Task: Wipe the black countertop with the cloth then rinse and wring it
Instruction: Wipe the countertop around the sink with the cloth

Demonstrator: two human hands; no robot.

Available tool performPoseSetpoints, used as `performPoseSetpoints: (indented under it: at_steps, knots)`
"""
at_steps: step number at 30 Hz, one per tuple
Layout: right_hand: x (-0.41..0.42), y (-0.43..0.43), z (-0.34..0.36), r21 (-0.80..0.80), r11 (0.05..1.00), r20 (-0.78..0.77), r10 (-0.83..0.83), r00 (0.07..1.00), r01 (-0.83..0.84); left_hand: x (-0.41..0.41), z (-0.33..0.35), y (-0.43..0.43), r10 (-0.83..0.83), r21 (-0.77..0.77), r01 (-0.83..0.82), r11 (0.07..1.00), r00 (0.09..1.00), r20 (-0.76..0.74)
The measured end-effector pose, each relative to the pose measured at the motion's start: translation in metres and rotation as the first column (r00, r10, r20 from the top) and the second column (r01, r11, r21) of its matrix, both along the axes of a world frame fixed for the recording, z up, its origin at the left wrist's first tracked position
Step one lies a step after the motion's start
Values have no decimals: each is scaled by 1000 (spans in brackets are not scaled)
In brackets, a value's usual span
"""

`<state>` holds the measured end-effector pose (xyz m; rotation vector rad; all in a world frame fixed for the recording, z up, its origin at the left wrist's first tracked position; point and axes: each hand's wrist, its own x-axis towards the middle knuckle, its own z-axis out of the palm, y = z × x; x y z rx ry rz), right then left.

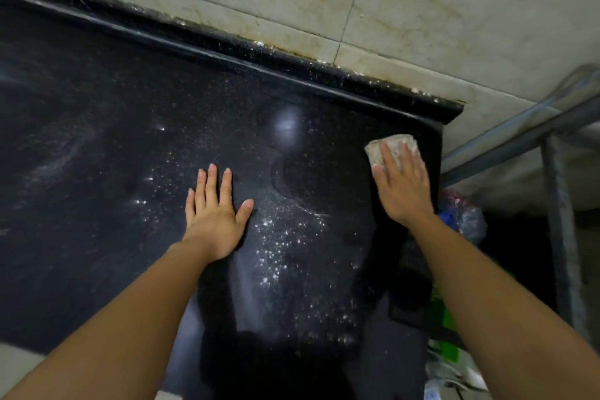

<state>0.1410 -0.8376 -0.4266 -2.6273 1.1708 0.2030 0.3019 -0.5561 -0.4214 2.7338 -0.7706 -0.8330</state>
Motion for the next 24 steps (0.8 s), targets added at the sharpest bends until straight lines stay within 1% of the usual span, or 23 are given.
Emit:
performPoseSetpoints:
  at_steps: [3,5,8,10,12,15,20,22,24]
  knots:
    - [-31,14,1,7,1000,-15,-22,1000,22,1,6,1,20,-26,-22,999,998,-59]
    - [-46,26,1,13,999,-27,-32,999,32,-9,12,7,46,-79,-52,996,996,-76]
    - [-67,46,3,21,999,-42,-24,999,25,-50,17,28,31,-197,-27,980,999,20]
    - [-82,63,4,24,1000,-38,-18,999,19,-83,15,49,19,-242,-5,970,998,52]
    - [-97,81,4,31,1000,-29,-5,1000,6,-110,10,72,-5,-228,19,973,998,61]
    - [-121,112,5,45,999,-34,23,999,-21,-137,2,104,-35,-165,54,985,992,119]
    - [-163,169,7,44,998,-43,52,998,-50,-148,0,143,5,-135,22,991,981,194]
    - [-178,189,5,42,998,-43,55,998,-53,-148,-2,154,19,-123,6,992,980,199]
    - [-191,210,4,27,999,-30,40,999,-39,-146,-3,163,20,-95,-4,995,986,165]
